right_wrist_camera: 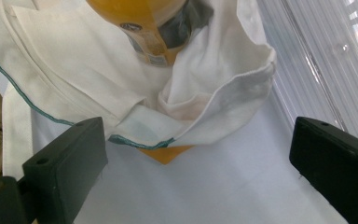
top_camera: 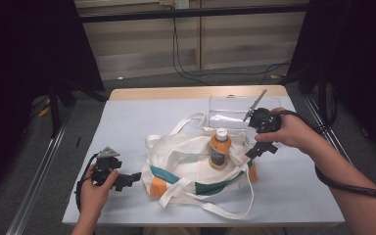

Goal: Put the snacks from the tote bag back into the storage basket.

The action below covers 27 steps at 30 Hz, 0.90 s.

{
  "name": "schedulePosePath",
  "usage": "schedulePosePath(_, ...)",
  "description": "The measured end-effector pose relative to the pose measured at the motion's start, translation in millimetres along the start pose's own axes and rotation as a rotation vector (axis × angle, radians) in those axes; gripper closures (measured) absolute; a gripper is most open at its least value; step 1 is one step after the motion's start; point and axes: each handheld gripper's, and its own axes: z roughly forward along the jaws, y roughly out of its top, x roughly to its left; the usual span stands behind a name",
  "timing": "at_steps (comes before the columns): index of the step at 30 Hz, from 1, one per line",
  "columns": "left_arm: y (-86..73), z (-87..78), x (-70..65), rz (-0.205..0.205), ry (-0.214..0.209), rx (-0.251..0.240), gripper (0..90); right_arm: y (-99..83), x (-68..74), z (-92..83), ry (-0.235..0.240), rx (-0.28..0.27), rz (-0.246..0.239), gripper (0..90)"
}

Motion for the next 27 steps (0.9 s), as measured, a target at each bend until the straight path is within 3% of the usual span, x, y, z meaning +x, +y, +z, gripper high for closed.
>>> schedulePosePath(27,0.5,0.1,-0.3,0.003,-0.006,0.011,4.7,40.8,14.9,12.2,0.008,0.014,-0.061,4.2)
